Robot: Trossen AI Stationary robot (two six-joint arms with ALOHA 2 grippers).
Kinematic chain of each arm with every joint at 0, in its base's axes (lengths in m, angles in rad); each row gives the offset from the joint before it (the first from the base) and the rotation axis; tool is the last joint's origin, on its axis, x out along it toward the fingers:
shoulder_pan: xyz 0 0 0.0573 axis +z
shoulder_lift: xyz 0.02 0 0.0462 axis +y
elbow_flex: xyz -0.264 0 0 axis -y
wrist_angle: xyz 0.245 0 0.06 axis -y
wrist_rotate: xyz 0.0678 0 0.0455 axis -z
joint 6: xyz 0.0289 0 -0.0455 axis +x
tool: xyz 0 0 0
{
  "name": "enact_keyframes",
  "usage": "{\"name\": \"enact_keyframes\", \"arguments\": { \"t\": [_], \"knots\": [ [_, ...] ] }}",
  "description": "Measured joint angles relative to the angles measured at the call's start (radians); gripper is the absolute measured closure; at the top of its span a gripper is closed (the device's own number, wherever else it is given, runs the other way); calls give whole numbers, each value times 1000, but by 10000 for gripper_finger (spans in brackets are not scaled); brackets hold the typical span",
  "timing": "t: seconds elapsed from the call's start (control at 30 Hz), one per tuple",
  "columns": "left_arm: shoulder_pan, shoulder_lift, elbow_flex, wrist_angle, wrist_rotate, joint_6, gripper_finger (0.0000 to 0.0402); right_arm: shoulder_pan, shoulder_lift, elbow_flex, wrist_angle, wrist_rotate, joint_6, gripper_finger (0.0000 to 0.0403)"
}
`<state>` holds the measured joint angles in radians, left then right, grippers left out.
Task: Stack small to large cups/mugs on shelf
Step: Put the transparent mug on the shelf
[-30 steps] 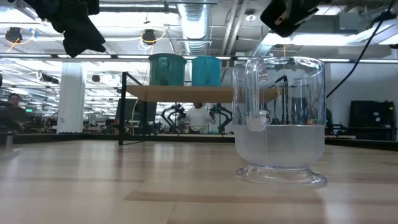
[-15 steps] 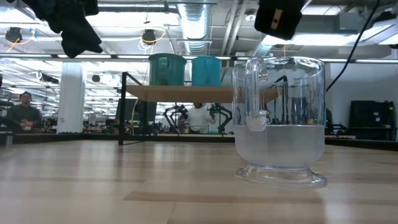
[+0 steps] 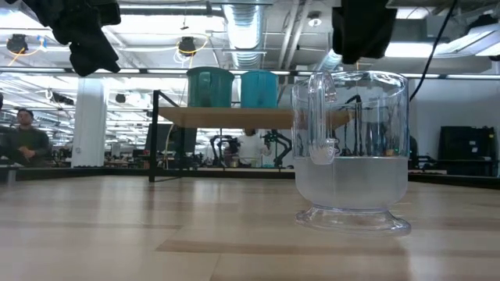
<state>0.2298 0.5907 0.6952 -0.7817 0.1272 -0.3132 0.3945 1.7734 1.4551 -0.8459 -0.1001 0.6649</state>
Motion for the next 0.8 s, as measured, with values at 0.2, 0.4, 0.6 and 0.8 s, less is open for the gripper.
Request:
{"name": "enact_keyframes", "arguments": {
  "t": [0.2,0.4,0.6,0.8],
  "knots": [
    [0,0,0,0,0,-1,288,25,48,35,4,1,39,285],
    [0,0,0,-26,0,-1,288,23,69,34,-3,44,122,285],
    [0,0,0,-26,0,-2,288,17,83,31,-31,48,183,285],
    [0,0,0,-36,0,-16,288,18,80,35,-12,54,208,285]
  ]
}}
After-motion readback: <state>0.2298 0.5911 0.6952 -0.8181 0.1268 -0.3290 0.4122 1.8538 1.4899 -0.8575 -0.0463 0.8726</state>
